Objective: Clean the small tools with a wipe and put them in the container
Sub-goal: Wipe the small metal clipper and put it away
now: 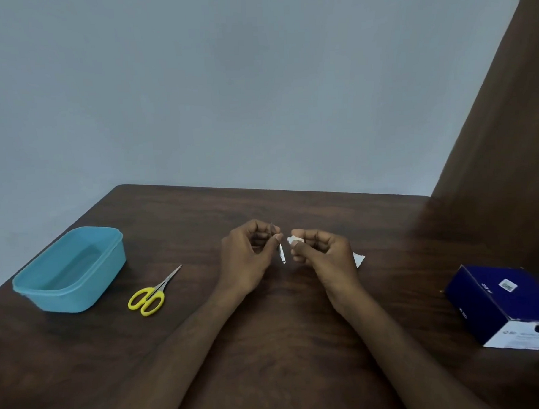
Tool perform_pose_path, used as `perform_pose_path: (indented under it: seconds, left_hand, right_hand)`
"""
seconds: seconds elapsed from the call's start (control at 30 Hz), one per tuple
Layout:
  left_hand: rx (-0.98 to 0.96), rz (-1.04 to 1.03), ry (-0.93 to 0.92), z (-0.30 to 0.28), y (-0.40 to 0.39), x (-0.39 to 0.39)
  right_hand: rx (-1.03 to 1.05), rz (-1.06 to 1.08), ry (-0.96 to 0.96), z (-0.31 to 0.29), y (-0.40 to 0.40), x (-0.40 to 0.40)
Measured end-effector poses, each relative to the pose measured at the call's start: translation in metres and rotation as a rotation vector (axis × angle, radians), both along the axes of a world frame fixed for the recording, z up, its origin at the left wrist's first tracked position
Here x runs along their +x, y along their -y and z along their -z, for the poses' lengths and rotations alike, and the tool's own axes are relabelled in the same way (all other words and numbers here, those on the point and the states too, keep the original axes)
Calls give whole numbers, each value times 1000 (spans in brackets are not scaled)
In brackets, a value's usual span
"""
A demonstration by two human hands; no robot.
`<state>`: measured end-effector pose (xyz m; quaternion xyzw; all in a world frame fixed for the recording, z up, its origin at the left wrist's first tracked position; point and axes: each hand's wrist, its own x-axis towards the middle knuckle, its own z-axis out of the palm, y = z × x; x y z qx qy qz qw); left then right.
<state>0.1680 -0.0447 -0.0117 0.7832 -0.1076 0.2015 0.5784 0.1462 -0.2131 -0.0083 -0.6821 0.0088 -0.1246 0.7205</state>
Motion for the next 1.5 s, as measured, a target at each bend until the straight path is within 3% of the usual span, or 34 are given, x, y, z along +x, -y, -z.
perform_pose_path:
  seconds: [0.9, 1.2, 1.5]
  left_hand:
    - [-23, -32, -9, -2, -2, -1]
    - [-64, -25, -3, -4, -2, -3]
    - [-49, 44, 26, -9, -2, -10]
  right_hand:
    - [-64, -32, 29, -3, -2, -5]
    - [-118, 59, 83, -1, -2, -1]
    - [-149, -77, 136, 0, -1, -4]
